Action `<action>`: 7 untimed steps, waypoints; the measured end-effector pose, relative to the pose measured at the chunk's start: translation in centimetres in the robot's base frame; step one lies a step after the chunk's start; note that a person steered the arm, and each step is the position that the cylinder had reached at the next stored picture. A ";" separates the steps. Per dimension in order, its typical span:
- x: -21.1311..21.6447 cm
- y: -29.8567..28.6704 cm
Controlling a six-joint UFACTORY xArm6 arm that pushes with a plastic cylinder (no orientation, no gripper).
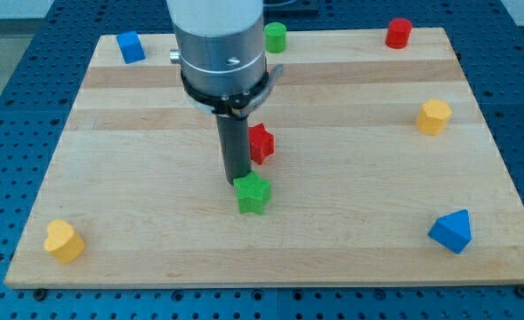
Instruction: Move green star to the bottom center
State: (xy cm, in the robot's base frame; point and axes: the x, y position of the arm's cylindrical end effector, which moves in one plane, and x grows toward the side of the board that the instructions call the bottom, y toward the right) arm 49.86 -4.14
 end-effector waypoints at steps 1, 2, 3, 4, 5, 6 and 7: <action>1.4 1.5; 2.8 3.3; 3.8 4.4; 4.2 4.4; 4.5 4.4; 4.4 4.4; 2.3 6.6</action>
